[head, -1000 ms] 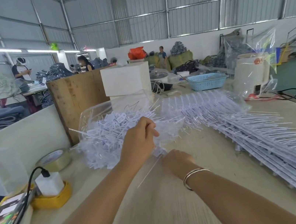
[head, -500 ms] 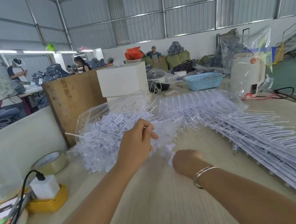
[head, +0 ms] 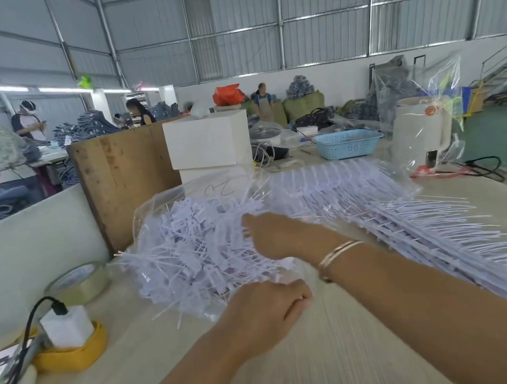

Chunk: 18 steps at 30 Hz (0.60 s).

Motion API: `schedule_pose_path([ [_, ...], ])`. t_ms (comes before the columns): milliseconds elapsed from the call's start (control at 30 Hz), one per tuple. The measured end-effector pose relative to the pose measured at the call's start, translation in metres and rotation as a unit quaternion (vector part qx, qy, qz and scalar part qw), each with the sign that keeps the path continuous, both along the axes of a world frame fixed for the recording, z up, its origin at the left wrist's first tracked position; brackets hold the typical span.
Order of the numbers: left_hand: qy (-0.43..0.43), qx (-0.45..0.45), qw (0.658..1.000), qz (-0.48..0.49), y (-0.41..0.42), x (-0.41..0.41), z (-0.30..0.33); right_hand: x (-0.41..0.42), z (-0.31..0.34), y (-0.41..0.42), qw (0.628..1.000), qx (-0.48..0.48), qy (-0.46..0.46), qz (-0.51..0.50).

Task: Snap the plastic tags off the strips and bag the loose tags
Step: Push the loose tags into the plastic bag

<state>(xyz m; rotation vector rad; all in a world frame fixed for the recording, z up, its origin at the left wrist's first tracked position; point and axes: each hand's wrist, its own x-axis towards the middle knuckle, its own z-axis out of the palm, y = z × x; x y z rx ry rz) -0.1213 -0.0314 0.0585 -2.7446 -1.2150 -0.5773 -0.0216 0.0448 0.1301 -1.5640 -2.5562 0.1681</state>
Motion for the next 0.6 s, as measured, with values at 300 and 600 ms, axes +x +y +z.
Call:
schedule_pose_path([
  [300,0.186,-0.015,0.972,0.143,-0.004,-0.085,0.002,-0.034,-0.086,0.045,0.959,0.246,-0.079,0.117],
  [600,0.189,0.160,0.969,0.018,0.001,-0.093,0.028,0.051,-0.045,0.043,0.965,0.224,0.123,-0.063],
])
